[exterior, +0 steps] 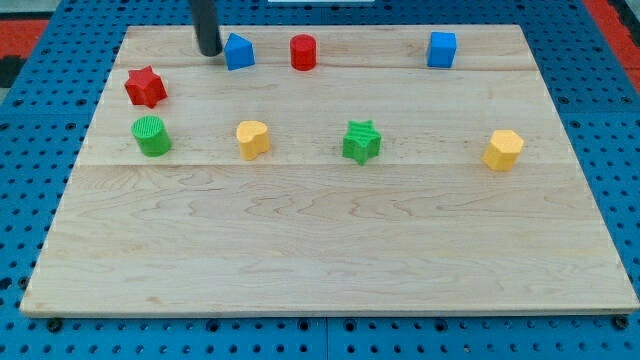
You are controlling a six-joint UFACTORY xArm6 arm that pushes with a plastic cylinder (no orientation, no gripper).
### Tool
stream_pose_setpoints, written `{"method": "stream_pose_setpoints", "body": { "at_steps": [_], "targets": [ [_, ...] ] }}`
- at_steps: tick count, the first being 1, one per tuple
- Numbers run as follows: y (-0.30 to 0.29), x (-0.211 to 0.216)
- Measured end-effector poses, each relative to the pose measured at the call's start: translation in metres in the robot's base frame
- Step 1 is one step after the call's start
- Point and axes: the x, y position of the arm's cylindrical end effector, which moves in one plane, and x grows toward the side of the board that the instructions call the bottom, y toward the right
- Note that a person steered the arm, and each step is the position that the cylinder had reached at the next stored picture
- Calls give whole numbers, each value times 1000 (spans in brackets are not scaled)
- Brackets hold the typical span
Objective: Move the red star to the right of blue triangle
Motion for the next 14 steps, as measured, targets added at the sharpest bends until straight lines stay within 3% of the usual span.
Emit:
{"method": "stream_pose_setpoints", "body": {
  "at_steps": [2, 3, 4, 6, 7, 9, 11, 14],
  "targets": [
    [5, 96],
    [36, 110],
    [-26, 110],
    [-95, 101],
    [-98, 76],
    [-79, 90],
    [-39, 76],
    [-36, 48]
  ]
}}
